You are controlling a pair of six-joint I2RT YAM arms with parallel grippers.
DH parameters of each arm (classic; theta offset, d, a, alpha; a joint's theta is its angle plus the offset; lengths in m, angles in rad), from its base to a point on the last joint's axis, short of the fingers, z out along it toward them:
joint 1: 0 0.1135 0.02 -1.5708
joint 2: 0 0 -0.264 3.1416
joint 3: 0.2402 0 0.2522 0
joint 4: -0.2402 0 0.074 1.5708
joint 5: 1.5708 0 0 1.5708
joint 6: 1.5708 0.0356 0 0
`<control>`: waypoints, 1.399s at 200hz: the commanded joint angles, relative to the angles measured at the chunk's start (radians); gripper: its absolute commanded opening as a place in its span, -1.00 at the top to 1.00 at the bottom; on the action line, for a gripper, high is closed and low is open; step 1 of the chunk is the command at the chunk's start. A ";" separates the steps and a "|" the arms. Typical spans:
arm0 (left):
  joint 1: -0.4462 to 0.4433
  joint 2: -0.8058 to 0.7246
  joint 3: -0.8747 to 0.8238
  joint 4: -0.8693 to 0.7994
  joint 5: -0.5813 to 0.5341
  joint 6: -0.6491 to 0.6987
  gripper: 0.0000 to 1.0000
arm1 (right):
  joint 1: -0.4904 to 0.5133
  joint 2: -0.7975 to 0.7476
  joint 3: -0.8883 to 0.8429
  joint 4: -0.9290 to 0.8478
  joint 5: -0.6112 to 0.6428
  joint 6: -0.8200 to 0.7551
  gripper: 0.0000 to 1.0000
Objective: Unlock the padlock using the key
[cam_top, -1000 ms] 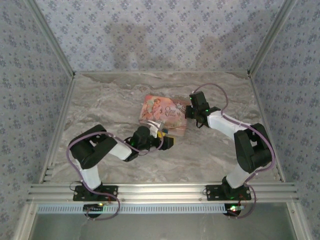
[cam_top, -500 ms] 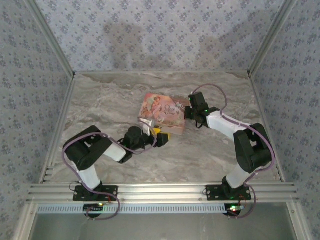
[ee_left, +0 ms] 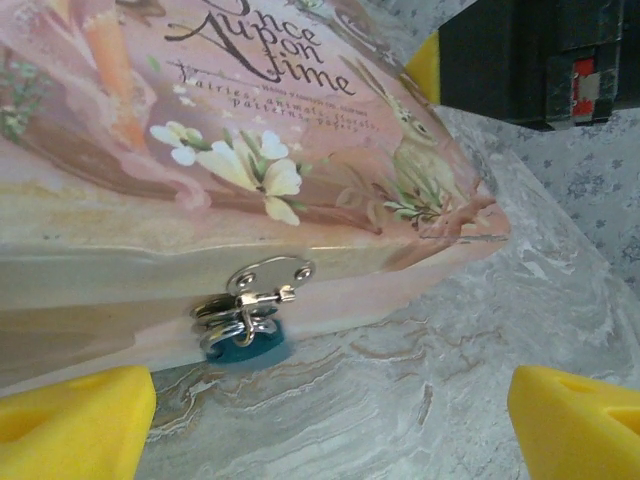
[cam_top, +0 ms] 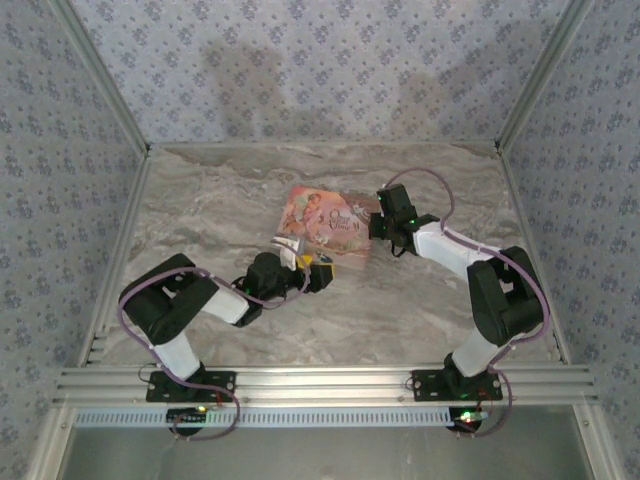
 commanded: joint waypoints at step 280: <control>0.040 0.190 0.084 0.294 0.242 -0.115 -0.45 | 0.009 0.000 -0.010 0.006 -0.001 -0.010 1.00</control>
